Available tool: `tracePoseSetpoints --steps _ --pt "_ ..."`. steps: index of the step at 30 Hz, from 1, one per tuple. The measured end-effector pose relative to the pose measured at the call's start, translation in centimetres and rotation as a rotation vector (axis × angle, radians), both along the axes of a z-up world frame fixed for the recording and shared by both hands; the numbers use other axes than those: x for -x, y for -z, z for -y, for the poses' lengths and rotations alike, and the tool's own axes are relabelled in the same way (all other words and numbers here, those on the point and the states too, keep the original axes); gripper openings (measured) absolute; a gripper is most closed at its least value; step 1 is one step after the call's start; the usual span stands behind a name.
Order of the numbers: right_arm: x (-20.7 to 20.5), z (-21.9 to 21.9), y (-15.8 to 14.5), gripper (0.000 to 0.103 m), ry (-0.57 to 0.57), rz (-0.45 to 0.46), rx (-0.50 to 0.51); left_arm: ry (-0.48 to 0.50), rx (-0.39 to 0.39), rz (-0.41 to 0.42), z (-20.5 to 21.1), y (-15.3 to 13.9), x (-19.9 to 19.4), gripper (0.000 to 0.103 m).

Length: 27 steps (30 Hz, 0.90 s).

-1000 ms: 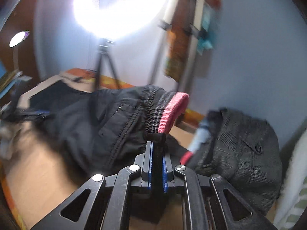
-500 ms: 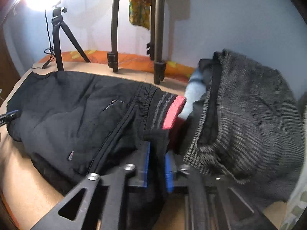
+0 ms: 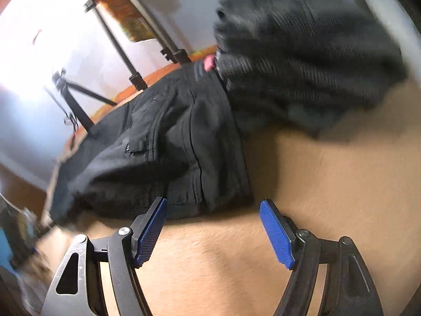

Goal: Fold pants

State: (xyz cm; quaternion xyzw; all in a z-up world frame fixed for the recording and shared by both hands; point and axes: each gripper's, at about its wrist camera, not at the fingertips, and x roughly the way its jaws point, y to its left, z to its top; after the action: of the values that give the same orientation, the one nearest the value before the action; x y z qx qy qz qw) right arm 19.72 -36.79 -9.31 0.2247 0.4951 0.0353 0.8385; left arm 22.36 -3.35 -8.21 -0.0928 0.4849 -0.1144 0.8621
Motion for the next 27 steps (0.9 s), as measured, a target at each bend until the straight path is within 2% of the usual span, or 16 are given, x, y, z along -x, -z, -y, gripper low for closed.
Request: tracePoseSetpoints --steps 4,9,11,14,16,18,19,23,27 --pt "-0.3 -0.5 0.2 0.077 0.023 0.015 -0.011 0.019 -0.022 0.000 1.0 0.7 0.0 0.031" --pt "-1.2 -0.3 0.5 0.077 0.070 0.050 -0.107 0.032 -0.050 0.057 2.0 0.9 -0.9 0.031" --pt "-1.9 -0.5 0.6 0.071 0.071 0.054 -0.143 0.046 -0.114 0.124 3.0 0.7 -1.3 0.031" --pt "-2.3 -0.8 0.7 0.060 0.071 0.052 -0.158 0.074 -0.184 0.174 4.1 0.9 -2.1 0.031" --pt "-2.6 -1.0 0.8 0.040 0.069 0.055 -0.160 0.083 -0.196 0.182 4.3 1.3 -2.7 0.031" --pt "-2.8 -1.1 0.6 0.033 0.064 0.060 -0.153 0.083 -0.206 0.182 4.4 1.6 -3.2 0.031" --pt "-2.7 -0.9 0.5 0.028 0.059 0.067 -0.150 0.080 -0.207 0.180 4.4 1.7 -3.4 0.031" --pt "-2.8 -1.5 -0.3 0.020 0.043 0.094 -0.112 0.087 -0.162 0.180 4.4 1.3 -3.6 0.031" --pt "-2.7 -1.4 -1.0 0.015 0.036 0.124 -0.087 0.214 -0.055 0.157 4.8 0.9 -2.8 0.031"
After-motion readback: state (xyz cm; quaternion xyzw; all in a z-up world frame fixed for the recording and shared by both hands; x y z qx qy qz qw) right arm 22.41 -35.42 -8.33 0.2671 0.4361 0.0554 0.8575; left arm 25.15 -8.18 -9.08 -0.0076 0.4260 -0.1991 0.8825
